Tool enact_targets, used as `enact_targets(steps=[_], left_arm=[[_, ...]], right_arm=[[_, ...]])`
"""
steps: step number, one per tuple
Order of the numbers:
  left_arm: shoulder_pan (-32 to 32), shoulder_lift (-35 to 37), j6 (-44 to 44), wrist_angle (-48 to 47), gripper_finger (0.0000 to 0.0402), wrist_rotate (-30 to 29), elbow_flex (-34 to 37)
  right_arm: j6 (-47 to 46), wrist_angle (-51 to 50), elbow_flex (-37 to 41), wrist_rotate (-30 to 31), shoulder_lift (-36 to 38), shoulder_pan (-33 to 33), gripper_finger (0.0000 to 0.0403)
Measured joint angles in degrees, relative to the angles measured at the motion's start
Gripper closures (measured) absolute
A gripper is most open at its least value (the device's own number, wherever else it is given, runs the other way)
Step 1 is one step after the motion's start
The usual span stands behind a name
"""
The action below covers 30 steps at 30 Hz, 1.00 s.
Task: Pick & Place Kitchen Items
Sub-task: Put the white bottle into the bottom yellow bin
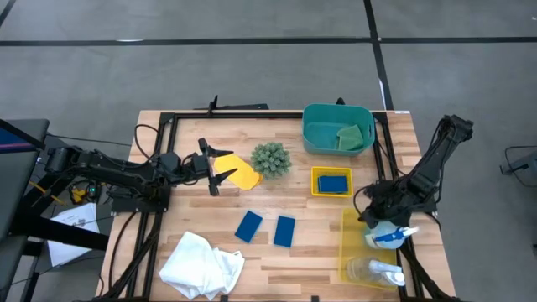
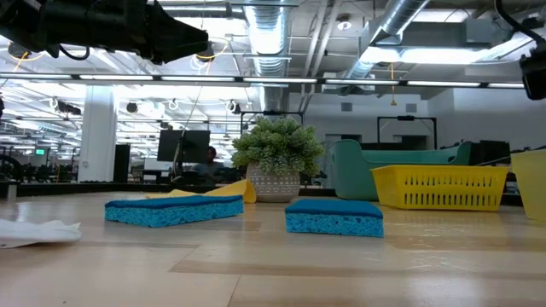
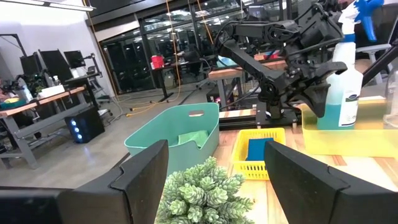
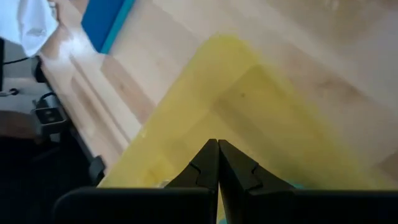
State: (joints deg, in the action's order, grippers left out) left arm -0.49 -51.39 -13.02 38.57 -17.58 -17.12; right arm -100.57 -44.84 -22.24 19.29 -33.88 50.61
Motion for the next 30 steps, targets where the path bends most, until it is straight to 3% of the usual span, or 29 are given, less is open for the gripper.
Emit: enact_targets(steps=[9,21,30], left_arm=[[0.02,0.01,0.0,-0.02,0.0142,0.02,0.0],[0.01,0.0,0.0,-0.35,0.0142,0.06,0.0],[0.0,0.02,0.0,-0.42,0.0142,0.09,0.0]], right_arm=[[-4.01,5.8,0.0,-4.6,-4.85,1.14,0.0403],[-5.7,19.36,0.0,-4.9,-14.55,5.6,0.0403],[-6.53,15.48,0.0,-0.84,-14.38,3.57,0.0403]])
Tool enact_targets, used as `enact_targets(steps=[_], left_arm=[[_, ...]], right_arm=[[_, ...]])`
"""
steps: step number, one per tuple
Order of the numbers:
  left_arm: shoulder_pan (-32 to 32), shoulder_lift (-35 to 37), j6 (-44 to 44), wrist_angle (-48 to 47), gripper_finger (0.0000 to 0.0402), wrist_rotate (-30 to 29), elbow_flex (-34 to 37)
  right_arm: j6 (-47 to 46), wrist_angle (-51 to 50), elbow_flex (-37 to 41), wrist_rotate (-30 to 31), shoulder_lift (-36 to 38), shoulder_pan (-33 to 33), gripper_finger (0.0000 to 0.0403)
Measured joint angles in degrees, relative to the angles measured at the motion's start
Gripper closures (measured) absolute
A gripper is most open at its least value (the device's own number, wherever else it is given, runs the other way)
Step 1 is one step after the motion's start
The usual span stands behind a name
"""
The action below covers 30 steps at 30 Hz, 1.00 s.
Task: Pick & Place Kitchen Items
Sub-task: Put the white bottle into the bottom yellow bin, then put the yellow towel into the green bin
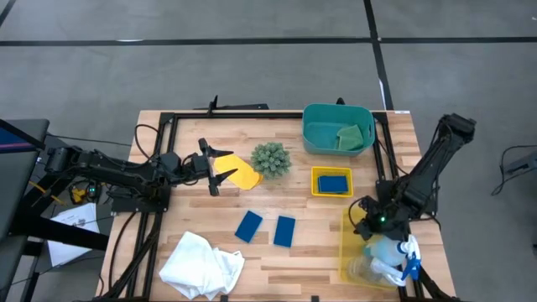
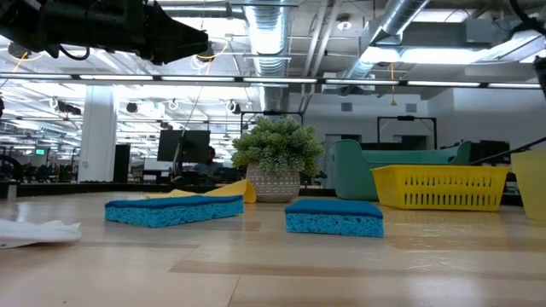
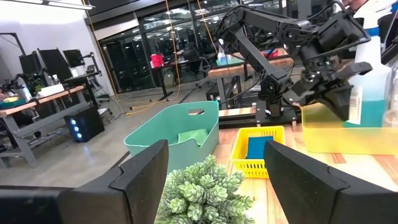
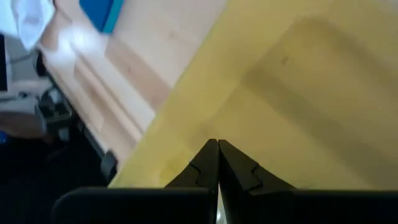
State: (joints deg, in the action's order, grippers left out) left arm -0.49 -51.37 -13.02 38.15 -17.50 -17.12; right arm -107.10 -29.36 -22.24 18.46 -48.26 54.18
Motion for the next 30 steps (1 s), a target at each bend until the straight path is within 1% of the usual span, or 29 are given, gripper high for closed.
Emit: enact_targets(steps=[6,13,17,21,24,30], left_arm=[[-0.01,-0.02,0.0,0.0,0.0142,0.0,0.0],[0.0,-0.01,0.0,-0.29,0.0142,0.01,0.0],[0.01,0.0,0.0,-0.41,0.0142,0.02,0.0],[0.01,-0.02,0.0,-0.42,0.0142,0.02,0.0],[0.0,-0.02,0.0,-0.42,0.0142,0.02,0.0],[0.01,-0.01,0.0,-0.44,0.0142,0.03,0.0]], right_arm=[[2.18,-2.2,0.0,4.03,1.5,-2.87,0.0403],[2.59,-5.18,0.0,8.48,4.78,-4.08,0.0403],[-0.51,-10.53,0.0,11.34,7.15,-4.08,0.0403],[-5.92,-17.16,0.0,11.41,8.82,-4.08,0.0403],[-6.93,-18.21,0.0,11.65,9.68,-4.08,0.0403],[-6.96,-18.84,-0.37,14.01,11.26,-4.08,0.0403]])
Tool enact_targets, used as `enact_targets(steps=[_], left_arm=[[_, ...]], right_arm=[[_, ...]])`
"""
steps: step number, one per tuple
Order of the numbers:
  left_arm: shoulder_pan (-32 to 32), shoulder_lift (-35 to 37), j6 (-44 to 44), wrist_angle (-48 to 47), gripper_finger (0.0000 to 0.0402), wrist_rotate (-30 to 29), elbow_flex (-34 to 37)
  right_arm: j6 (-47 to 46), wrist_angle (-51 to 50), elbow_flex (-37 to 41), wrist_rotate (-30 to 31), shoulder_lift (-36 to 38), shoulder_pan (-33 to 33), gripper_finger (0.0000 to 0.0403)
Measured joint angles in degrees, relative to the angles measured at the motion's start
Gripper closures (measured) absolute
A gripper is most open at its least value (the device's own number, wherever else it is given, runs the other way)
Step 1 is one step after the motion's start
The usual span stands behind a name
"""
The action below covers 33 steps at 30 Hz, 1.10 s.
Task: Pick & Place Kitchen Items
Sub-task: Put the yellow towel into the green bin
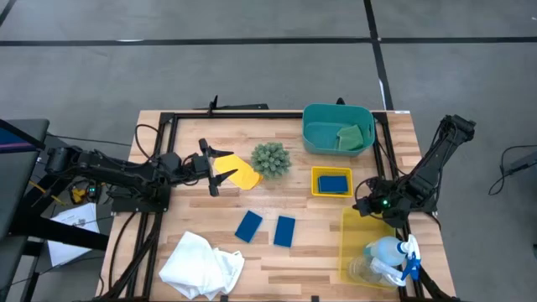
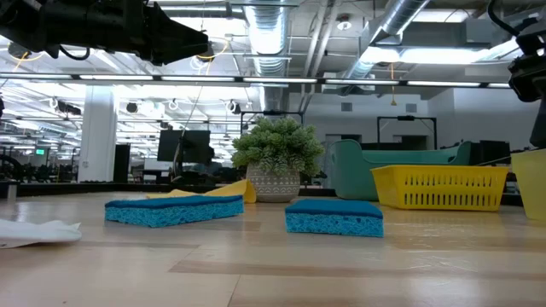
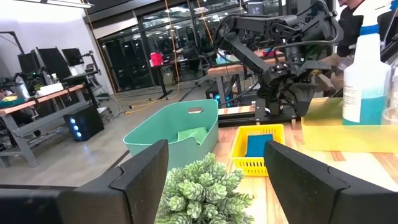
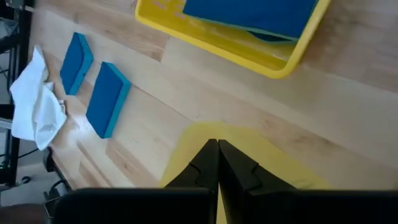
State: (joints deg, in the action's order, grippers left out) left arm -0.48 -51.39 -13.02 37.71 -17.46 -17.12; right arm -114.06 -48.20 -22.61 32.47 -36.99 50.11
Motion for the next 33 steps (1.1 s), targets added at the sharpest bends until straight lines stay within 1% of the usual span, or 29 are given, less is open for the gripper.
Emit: enact_targets(steps=[4,9,17,25,30,33], left_arm=[[0.01,-0.01,0.02,-0.29,0.0142,-0.01,0.0],[0.0,-0.23,0.02,-0.47,0.0142,0.01,0.01],[0.01,-1.41,0.02,-0.22,0.0142,0.01,0.04],[0.01,-3.15,0.01,0.26,0.0142,0.01,0.04],[0.01,-3.22,-0.07,0.54,0.0142,0.01,0.04],[0.01,-3.22,-0.09,0.57,0.0142,0.01,0.04]], right_arm=[[-1.97,-2.51,-0.02,-1.39,-0.17,0.0,0.0403],[-2.58,-2.37,0.01,-1.51,-0.77,-0.04,0.0403],[-2.55,-2.11,-0.26,-4.26,-3.24,-2.77,0.0403],[0.36,1.89,-0.02,-5.4,-3.63,-3.45,0.0403],[0.78,4.01,0.0,-5.44,-5.3,-3.82,0.0403],[2.89,6.41,0.01,-5.66,-6.42,-4.42,0.0403]])
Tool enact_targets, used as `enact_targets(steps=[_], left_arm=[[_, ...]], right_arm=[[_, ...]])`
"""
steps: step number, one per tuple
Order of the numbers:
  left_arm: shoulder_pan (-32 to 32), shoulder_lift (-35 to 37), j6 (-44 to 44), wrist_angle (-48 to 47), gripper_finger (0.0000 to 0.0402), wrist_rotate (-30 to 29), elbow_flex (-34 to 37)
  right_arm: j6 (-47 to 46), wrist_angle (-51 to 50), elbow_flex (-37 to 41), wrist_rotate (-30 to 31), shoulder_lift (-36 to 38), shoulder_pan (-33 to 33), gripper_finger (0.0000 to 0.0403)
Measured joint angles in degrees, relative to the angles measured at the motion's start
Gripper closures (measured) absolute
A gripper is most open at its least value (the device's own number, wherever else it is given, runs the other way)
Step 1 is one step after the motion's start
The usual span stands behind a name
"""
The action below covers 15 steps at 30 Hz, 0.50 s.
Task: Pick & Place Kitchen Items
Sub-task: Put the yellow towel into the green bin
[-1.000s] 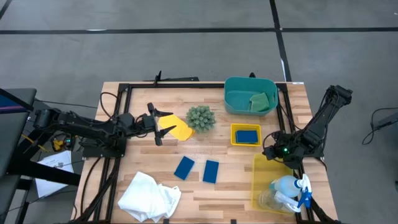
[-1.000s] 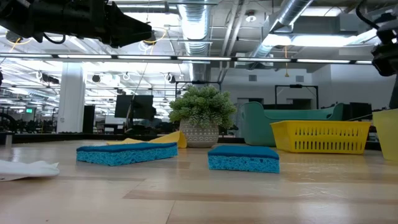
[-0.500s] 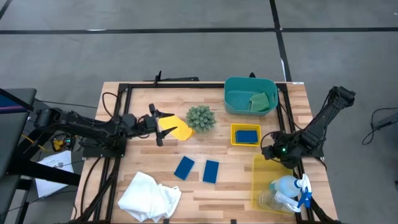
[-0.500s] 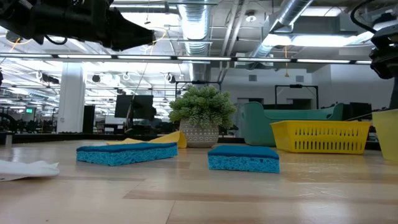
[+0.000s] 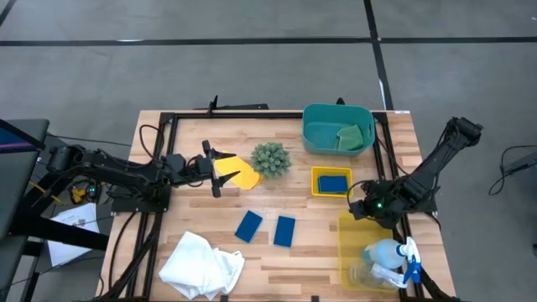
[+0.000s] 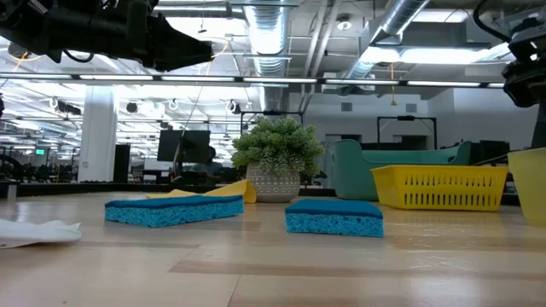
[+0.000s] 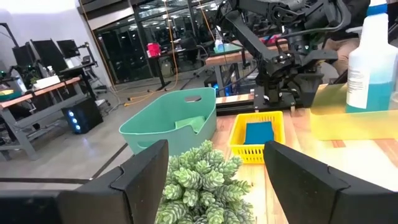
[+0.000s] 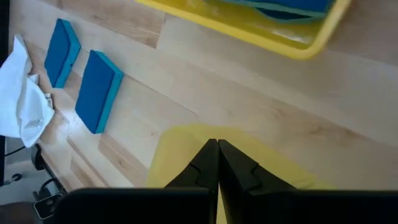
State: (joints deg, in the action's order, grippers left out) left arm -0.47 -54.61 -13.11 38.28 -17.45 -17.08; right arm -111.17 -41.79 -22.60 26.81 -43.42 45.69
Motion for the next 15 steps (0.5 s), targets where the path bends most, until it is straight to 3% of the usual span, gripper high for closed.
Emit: enact_targets(steps=[15], left_arm=[[0.0,0.0,-0.08,-0.02,0.0142,0.0,0.0]], right_arm=[[11.88,-0.28,-2.26,0.89,1.76,-7.33,0.0403]])
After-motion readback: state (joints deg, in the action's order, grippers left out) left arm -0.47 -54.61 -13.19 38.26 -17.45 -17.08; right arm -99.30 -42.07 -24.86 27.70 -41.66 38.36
